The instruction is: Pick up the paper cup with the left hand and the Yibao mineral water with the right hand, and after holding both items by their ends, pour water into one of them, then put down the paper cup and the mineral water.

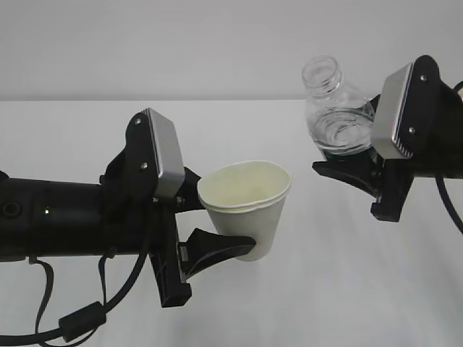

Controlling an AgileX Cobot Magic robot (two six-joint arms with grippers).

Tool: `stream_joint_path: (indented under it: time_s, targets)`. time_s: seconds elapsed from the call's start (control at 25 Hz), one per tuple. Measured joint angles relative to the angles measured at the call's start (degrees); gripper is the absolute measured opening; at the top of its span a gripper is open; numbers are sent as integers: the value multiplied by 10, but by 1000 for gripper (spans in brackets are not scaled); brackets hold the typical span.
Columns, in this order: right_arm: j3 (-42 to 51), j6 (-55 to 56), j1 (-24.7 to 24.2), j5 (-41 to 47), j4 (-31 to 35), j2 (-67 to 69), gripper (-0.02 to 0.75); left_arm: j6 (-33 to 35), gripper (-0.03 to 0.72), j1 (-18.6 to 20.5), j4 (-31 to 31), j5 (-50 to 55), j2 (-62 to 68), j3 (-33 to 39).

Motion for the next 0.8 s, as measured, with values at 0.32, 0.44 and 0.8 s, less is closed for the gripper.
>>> stream_joint_path:
  time_s: [0.32,0.44,0.8]
  targets:
    - [-11,-21,0,1,-5,0,453,0,424,-13,15,-19,0,-1]
    - [-12,-31,0,1,-8,0,453,0,424,-22,23,-19,0,-4]
    - [-16,-59,0,1,-10,0,453,0,418,-38,25,-20,0,-23]
